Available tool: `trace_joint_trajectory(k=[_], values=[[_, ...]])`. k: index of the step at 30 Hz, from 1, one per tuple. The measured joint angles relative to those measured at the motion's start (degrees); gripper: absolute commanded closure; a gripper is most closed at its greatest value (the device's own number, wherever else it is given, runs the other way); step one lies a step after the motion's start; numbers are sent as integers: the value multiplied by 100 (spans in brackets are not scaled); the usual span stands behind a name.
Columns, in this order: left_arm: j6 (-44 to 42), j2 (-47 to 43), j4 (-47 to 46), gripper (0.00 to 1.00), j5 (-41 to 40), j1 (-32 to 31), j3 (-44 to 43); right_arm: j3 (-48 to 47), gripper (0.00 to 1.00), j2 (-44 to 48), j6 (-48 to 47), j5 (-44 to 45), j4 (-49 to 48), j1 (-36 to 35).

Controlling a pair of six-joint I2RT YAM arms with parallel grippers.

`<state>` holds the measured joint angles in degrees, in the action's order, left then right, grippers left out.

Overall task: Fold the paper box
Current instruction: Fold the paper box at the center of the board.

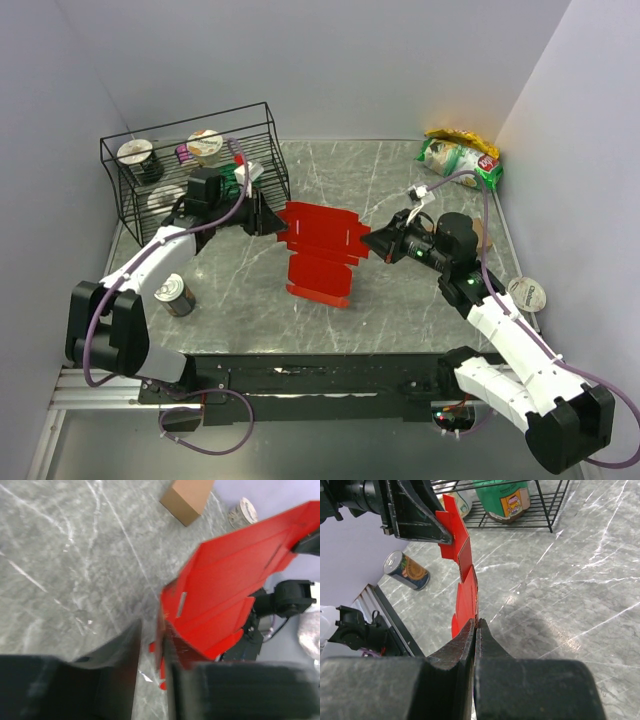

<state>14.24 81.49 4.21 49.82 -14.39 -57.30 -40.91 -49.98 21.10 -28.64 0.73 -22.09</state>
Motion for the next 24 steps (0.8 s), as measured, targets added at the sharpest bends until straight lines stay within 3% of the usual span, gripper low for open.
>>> trace_joint_trajectory(k=[1, 2, 3, 4, 5, 7, 15, 24], values=[[-13, 11, -4, 96, 26, -46, 0, 0, 100, -4, -4, 0, 9, 0], [-17, 13, 11, 99, 44, -76, -2, 0, 93, -9, -20, 2, 20, 0], [-87, 15, 48, 99, 61, -120, -7, 0, 79, -20, -46, 4, 44, 0], [-155, 15, 101, 99, 68, -149, -17, -4, 40, -37, -70, 15, 90, 2], [-251, 15, 157, 99, 61, -168, -28, -17, 21, -59, -98, 39, 168, 2], [-463, 9, 306, 99, 68, -181, -55, -46, 4, -118, -181, 101, 356, 2], [-1716, -549, 953, 99, 186, -282, -37, -841, 0, -170, -940, 402, 1296, 13], [-2417, -638, 1714, 99, 807, -345, -216, -2251, 7, -1099, -2133, -568, 1810, -74]])
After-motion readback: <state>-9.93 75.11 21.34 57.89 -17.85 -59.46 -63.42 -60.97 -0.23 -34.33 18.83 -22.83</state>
